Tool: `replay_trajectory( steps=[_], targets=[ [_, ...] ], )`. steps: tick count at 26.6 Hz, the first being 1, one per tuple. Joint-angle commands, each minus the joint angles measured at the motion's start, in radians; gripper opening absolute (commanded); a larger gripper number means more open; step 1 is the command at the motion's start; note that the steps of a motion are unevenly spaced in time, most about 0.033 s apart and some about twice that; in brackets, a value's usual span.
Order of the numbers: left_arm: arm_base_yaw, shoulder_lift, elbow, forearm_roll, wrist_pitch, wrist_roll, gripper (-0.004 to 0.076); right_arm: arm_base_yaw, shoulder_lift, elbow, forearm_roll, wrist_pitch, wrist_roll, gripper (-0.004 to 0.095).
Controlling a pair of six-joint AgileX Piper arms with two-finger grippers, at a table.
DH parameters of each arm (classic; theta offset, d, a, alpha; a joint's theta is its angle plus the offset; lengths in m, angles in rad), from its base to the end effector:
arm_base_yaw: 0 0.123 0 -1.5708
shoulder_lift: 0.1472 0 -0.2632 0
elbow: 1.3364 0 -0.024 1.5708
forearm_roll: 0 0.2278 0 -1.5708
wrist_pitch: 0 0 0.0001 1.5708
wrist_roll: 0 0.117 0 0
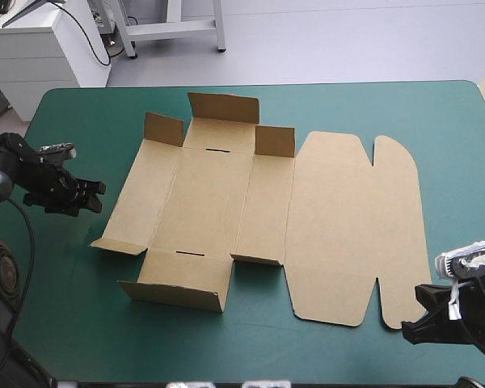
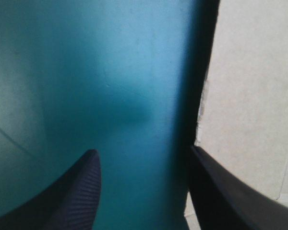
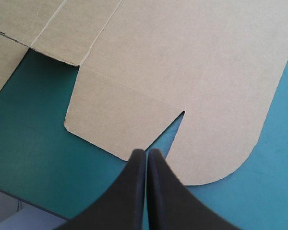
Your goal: Fold the box
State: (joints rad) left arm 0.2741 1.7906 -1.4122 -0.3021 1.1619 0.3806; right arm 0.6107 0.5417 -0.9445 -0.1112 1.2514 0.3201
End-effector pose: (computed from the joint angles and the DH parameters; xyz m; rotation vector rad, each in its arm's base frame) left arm 0.3307 0.0598 0.2147 0.0029 2.9205 -0.3403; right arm 0.0651 0.0305 0.3385 -0.3280 2.3249 0.3247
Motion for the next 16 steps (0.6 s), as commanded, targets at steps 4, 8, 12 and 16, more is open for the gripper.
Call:
replay_trajectory(
  steps=[4, 8, 12, 16],
  targets=[
    [-0.004, -0.042, -0.031, -0.097, 0.007, -0.045, 0.0394, -0.004, 0.007, -0.02, -0.008, -0.021, -0.002, -0.0002],
    [-0.004, -0.041, -0.03, -0.133, 0.023, -0.045, 0.0395, -0.004, 0.007, -0.02, -0.008, -0.021, -0.002, -0.0002],
    [-0.004, -0.034, -0.03, -0.137, 0.036, -0.045, 0.0428, -0.004, 0.007, -0.02, -0.008, -0.021, -0.002, -0.0002],
    [-0.004, -0.012, -0.03, -0.154, 0.045, -0.062, 0.0562, -0.004, 0.007, -0.02, -0.008, -0.021, -0.002, -0.0001]
  ],
)
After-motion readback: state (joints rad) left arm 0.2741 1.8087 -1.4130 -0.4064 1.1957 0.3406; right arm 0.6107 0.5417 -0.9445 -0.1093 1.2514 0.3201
